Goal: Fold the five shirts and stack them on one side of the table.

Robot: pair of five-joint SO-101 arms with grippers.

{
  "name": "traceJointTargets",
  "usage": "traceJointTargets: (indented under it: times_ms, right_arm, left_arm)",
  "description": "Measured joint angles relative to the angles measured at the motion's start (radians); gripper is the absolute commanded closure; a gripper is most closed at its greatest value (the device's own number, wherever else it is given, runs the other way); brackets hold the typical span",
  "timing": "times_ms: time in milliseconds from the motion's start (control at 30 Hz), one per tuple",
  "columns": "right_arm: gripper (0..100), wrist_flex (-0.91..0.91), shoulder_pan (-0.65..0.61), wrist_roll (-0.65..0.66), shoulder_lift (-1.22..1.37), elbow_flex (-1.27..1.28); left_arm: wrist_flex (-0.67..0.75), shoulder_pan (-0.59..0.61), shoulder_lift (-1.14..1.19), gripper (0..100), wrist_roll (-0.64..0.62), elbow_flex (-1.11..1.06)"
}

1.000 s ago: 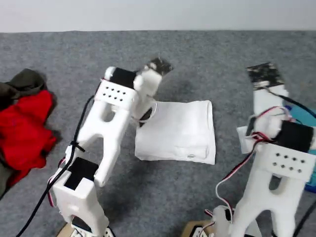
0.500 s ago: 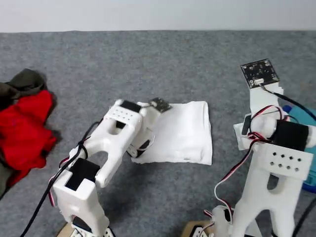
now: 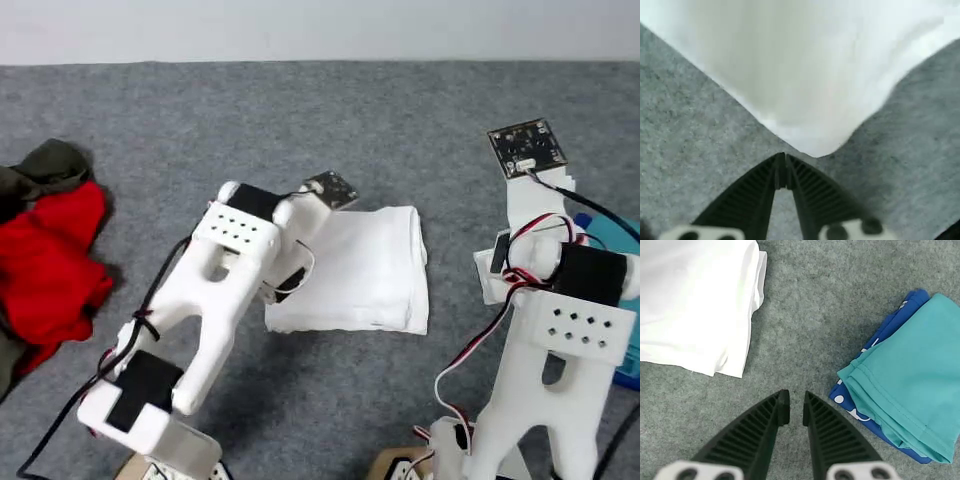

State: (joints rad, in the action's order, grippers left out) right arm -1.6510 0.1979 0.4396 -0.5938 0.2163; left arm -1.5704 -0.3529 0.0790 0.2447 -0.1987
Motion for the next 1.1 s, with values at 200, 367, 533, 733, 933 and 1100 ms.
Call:
traceJointTargets:
  times_ms: [200, 367, 533, 733, 933, 1100]
  right_arm:
    - [93.5, 0.000, 0.000, 0.000, 0.000, 0.000]
    - [93.5, 0.000, 0.000, 0.000, 0.000, 0.000]
    - [93.5, 0.000, 0.000, 0.000, 0.000, 0.000]
    - [93.5, 0.000, 0.000, 0.000, 0.000, 0.000]
    - [92.5, 0.025, 0.000, -0.026, 0.000, 0.000]
    - [78.2, 0.057, -0.051, -0.198, 0.091, 0.000]
  left_arm:
    - [0.084, -0.060, 0.034, 100, -0.040, -0.055]
    - [0.222, -0.084, 0.209, 100, -0.049, -0.092]
    - [0.180, -0.081, 0.253, 100, -0.049, -0.029]
    - [-0.008, -0.084, 0.110, 100, -0.049, 0.135]
    - [-0.143, -0.015, -0.066, 100, -0.049, 0.201]
    - [-0.153, 0.224, -0.229, 100, -0.049, 0.203]
